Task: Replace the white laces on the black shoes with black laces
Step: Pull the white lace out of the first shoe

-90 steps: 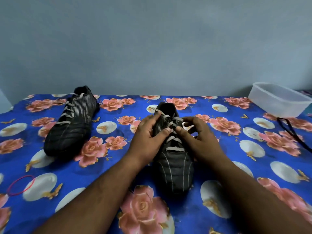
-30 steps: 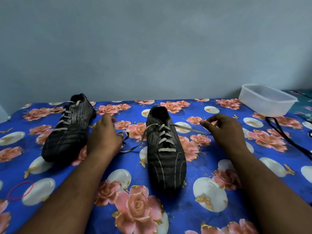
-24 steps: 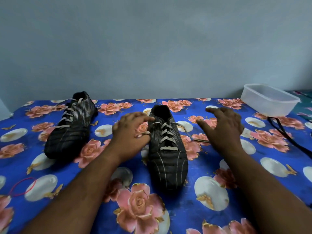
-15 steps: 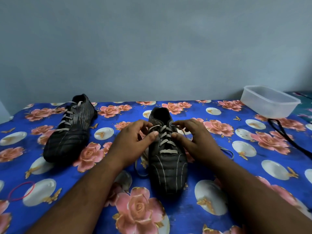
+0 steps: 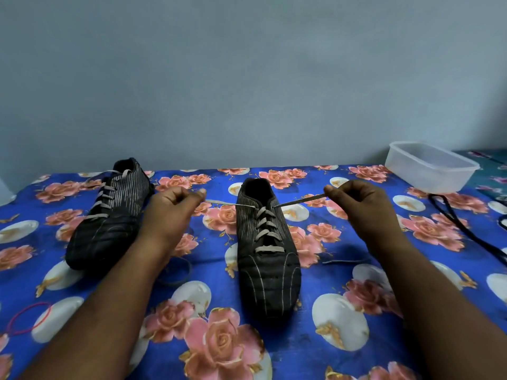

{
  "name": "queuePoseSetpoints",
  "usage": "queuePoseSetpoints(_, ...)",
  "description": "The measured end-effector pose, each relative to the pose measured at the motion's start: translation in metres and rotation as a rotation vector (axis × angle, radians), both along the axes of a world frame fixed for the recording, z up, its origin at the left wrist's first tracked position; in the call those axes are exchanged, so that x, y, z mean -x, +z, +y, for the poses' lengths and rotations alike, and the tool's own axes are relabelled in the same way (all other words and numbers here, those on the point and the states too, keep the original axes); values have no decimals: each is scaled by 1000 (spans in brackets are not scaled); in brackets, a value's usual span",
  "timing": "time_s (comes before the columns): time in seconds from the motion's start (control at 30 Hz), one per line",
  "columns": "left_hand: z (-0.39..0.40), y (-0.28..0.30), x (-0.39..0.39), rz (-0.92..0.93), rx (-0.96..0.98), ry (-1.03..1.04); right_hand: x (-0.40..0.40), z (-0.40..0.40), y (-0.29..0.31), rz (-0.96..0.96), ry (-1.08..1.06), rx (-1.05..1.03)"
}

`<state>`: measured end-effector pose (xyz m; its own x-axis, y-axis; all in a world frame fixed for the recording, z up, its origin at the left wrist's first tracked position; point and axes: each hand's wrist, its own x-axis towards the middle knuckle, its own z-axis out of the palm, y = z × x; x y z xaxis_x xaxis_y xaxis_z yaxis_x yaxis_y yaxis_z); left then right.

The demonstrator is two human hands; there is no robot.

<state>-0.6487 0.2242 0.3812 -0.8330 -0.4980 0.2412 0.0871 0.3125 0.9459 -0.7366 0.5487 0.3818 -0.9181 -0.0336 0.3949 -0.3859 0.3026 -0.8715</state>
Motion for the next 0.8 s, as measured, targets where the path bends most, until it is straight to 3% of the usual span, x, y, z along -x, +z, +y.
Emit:
queuePoseSetpoints(0.13,-5,-13,2,-131,687,148,7,9,-12,162,-171,-268)
queuePoseSetpoints(0.27,3,-26,4,-230,968,117,12,10,-19,193,-467,-598)
queuePoseSetpoints(0.37,20,-26,2,-147,896,44,6,-2,-20,224,-431,-711)
queuePoseSetpoints(0.47,43,-23,0,-74,715,-175,-8,-26,-19,385,-201,-610)
queuePoseSetpoints(0.6,59,-26,-2,-72,717,-324,-23,-55,-19,512,15,-529)
queuePoseSetpoints(0.8,60,-26,0,-78,674,-331,-24,-68,-26,525,23,-492)
